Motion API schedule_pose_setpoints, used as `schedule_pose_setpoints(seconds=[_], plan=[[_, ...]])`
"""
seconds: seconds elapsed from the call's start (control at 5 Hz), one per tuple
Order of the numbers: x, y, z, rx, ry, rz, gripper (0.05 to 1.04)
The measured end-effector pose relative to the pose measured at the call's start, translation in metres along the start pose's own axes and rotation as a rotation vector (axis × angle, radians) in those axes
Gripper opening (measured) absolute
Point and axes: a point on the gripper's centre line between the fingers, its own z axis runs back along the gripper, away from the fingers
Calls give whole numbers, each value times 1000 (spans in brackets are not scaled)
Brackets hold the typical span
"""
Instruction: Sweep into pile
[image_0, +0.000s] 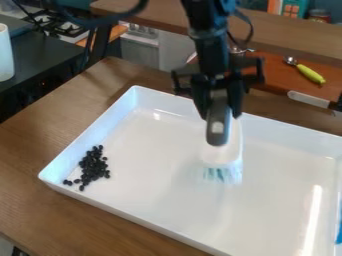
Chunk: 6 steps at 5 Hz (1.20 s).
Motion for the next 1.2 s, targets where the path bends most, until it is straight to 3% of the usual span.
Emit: schedule_pose_setpoints(seconds=[0.4,0.6,0.8,1.0,1.2], plan=[[-25,-35,-22,-1,4,-91,483],[-33,-43,-28,9,10,-116,555],[-28,-43,-43,58,46,-111,857],[-28,-44,-45,71,65,-114,1016],[-33,-42,-37,49,129,-126,1009]])
